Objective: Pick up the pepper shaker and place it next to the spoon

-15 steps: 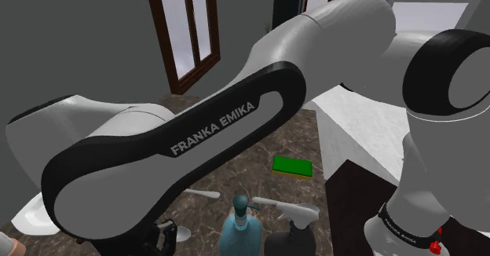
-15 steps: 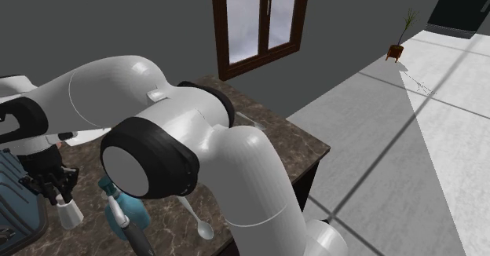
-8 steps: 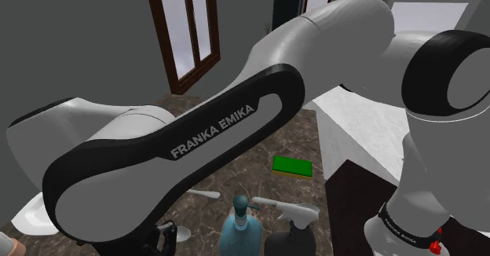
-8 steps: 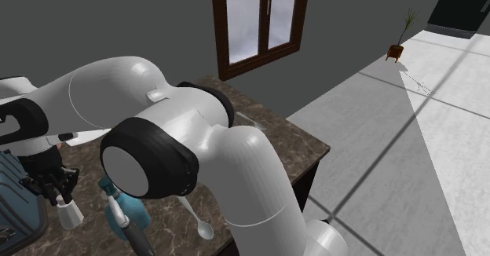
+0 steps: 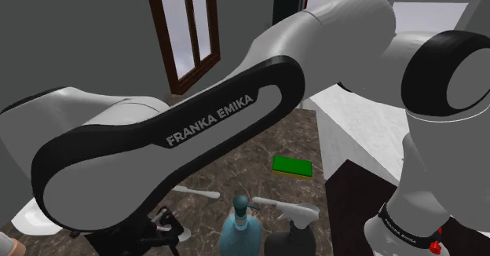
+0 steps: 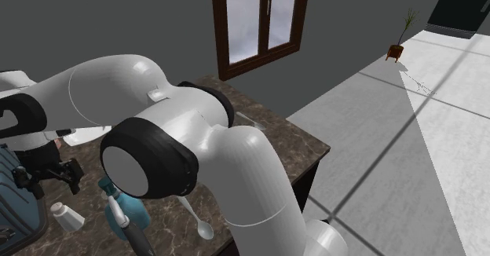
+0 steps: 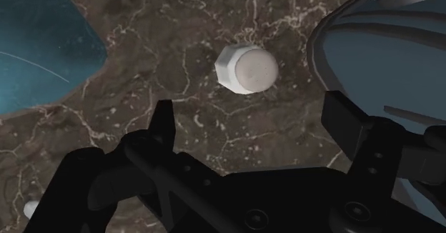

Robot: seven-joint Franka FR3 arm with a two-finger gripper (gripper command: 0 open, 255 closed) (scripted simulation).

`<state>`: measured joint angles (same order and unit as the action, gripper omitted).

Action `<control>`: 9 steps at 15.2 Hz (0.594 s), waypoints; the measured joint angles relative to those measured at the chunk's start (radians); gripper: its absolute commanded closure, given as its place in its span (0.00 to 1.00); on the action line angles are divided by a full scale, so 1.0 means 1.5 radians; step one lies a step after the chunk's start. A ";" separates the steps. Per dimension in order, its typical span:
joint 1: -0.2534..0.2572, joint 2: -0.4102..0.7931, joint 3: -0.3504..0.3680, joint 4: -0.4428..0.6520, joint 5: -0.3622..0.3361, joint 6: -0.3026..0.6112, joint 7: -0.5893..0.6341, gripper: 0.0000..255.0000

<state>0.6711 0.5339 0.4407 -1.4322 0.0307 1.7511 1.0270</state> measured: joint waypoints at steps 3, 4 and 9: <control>0.002 0.006 -0.001 0.057 -0.002 -0.051 0.002 0.00; 0.002 0.006 -0.001 0.063 -0.002 -0.057 0.002 0.00; 0.001 0.007 -0.001 0.070 -0.002 -0.063 0.002 0.00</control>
